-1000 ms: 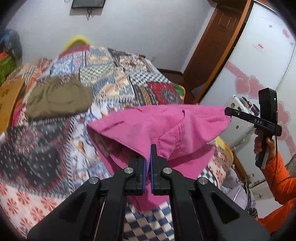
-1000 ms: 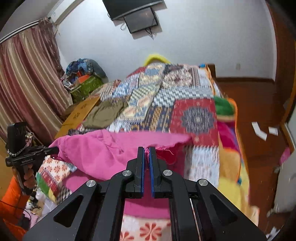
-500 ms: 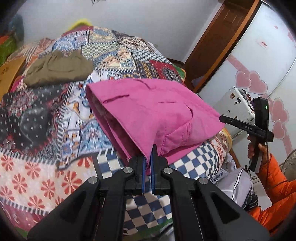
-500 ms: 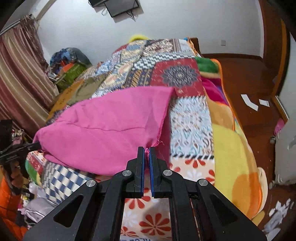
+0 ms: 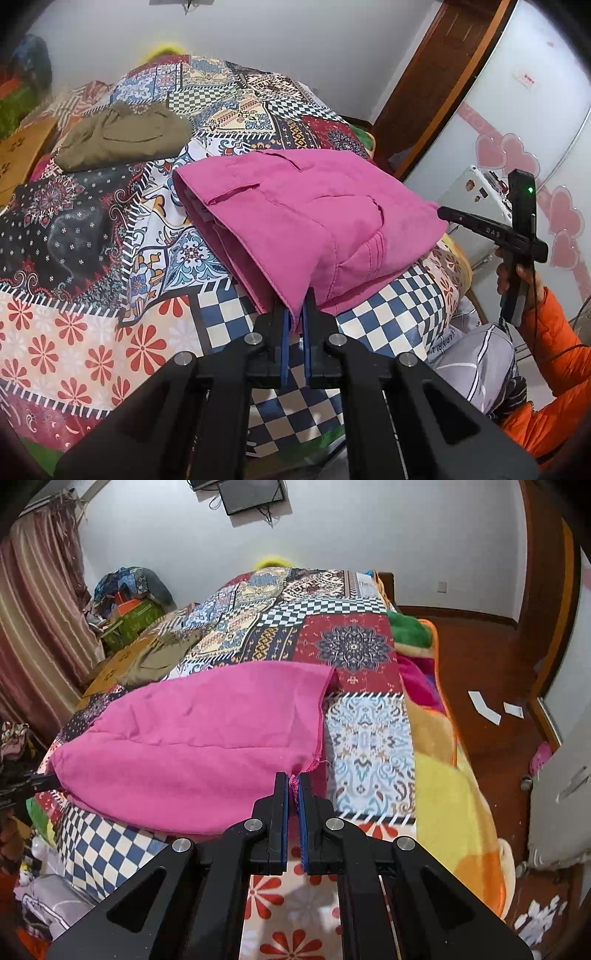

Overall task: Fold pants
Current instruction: 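Lower the folded pants onto the bed and open the left gripper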

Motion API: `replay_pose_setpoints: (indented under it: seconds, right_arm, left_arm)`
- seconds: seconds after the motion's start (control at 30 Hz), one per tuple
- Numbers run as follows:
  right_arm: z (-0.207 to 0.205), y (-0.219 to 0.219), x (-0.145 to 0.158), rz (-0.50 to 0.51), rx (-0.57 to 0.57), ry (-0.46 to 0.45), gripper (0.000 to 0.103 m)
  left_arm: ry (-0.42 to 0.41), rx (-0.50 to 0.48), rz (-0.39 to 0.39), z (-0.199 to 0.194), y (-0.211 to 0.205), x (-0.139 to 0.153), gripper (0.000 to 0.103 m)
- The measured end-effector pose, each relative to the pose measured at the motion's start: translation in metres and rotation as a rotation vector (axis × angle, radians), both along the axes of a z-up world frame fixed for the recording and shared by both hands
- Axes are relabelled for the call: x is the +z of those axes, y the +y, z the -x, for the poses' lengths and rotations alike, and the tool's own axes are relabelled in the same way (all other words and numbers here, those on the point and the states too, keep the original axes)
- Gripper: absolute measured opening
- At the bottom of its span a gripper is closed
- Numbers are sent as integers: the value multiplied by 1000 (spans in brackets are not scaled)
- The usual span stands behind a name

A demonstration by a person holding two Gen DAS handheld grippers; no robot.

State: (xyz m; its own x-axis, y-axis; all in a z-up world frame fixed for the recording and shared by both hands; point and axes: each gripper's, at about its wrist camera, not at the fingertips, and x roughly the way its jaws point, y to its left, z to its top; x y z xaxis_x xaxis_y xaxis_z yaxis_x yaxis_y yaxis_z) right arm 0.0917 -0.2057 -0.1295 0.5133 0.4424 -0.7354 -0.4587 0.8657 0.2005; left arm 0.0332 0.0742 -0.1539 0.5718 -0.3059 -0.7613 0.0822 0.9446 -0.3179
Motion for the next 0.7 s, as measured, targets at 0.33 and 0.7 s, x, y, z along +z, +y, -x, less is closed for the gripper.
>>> replay_pose_setpoints:
  seconds: [0.33,0.7]
  right_arm:
    - [-7,12,-37,85,16,101,7]
    - [-1,11,35,17,33,-29,24]
  left_arm:
    - [23,30,-22,3,4,-5,27]
    - [-120,134,-87,4,22,63,35]
